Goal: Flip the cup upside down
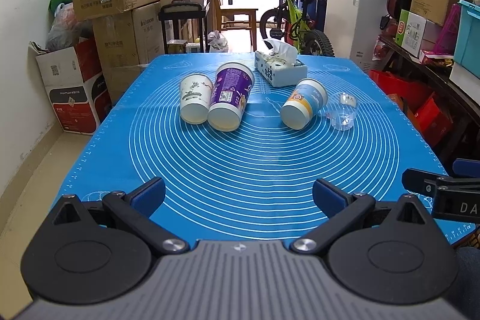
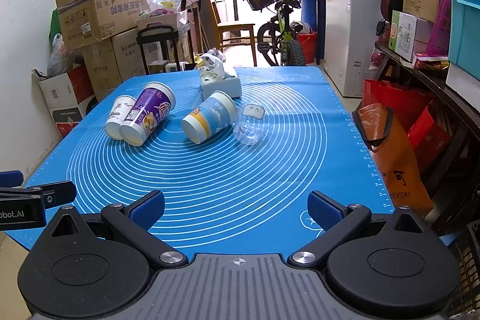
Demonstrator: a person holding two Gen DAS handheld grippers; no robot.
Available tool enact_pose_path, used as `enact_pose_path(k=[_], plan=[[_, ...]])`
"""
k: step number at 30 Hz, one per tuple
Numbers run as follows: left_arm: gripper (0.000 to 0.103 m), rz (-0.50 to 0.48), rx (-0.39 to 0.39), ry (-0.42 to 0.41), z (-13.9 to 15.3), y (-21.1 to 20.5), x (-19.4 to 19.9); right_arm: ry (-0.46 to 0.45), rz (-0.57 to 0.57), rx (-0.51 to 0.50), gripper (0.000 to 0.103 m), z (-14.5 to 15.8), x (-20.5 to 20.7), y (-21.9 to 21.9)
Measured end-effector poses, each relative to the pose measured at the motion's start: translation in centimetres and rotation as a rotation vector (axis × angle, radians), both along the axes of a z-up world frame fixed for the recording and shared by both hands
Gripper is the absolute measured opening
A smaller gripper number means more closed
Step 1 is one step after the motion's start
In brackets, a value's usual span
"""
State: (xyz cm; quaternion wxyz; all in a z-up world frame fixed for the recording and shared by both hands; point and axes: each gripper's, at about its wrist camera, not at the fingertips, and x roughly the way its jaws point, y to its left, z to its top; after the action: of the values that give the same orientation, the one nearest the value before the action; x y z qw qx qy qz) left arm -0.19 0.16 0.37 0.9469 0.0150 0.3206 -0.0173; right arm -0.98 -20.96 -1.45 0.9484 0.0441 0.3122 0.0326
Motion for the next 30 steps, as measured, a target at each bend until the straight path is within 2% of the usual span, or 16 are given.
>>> enact_pose_path(k=[30], plan=[[0.103,0.007,-0.002,0.008,-0.12,0.48,0.14,0.008,0.010,-0.021,0.100,0.82,-0.09,0.02]])
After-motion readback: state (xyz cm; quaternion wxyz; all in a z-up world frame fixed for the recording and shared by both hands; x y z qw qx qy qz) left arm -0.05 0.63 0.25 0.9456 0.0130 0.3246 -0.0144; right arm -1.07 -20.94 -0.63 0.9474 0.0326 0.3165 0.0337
